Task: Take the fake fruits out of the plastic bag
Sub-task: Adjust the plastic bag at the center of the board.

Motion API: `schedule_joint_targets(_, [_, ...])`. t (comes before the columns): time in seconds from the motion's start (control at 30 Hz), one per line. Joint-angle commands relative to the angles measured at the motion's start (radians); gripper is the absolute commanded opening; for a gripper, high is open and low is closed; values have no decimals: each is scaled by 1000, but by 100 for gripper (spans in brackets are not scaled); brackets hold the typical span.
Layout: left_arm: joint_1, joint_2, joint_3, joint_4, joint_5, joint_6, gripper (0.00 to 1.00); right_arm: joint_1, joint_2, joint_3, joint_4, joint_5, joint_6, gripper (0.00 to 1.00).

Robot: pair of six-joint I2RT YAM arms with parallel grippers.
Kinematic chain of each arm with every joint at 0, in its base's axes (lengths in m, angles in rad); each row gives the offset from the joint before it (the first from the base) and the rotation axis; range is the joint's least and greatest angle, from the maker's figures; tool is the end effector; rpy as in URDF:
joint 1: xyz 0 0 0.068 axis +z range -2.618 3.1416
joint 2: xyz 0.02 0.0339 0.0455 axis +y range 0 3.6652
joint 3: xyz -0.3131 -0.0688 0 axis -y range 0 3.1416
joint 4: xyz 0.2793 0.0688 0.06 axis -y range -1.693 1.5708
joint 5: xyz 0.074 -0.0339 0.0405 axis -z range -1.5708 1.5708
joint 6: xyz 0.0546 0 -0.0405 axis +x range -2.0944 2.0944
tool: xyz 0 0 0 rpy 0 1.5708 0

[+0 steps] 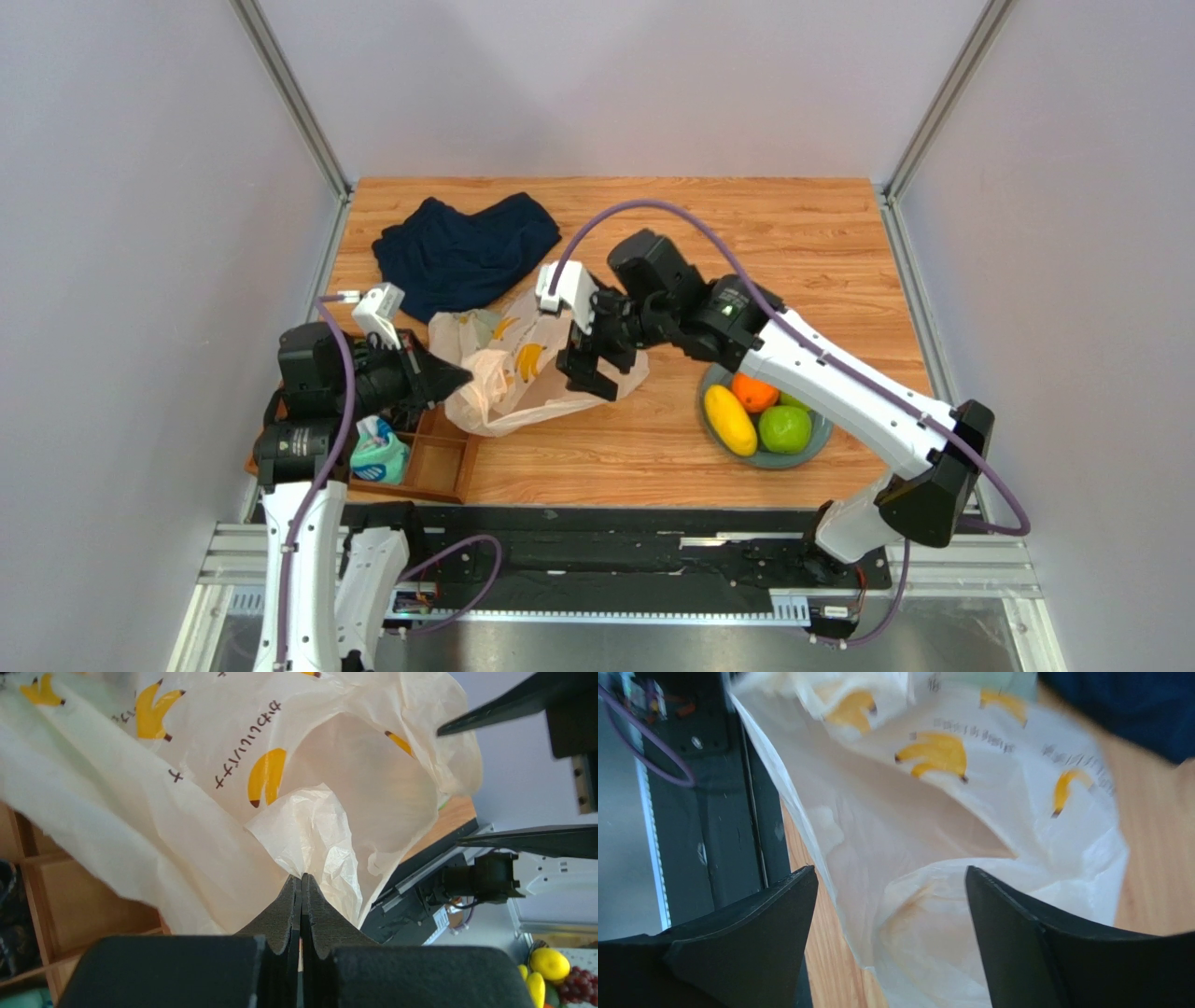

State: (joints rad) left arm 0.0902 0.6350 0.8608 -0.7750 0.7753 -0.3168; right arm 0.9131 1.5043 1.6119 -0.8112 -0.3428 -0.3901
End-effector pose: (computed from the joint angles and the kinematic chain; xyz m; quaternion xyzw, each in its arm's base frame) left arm 0.1260 -0.0270 0.3612 0.0178 0.8283 -0.3788 0.4124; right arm 0.2093 0.3009 0.4344 -0.5993 0.6675 0.2565 0.3599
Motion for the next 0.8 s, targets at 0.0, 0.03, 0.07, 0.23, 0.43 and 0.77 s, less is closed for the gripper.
schedule_joint_targets(0.0, [17, -3, -68, -87, -91, -60, 0, -13, 14, -160, 6, 152, -23, 80])
schedule_joint_targets(0.03, [19, -1, -72, -87, -102, -71, 0, -14, 4, -212, 36, 174, -15, 79])
schedule_joint_targets(0.07, [20, 0, -75, -83, -96, -68, 0, -13, -33, -316, 52, 198, 2, 79])
schedule_joint_targets(0.23, [20, 31, -101, 37, -27, -93, 0, -19, -134, -536, 122, 332, 19, 89])
schedule_joint_targets(0.43, [20, 168, -14, 388, 71, -165, 0, -175, -32, -319, 248, 538, -29, 100])
schedule_joint_targets(0.77, [-6, 882, 896, 568, 193, -125, 0, -516, 575, 546, 253, 619, -47, 100])
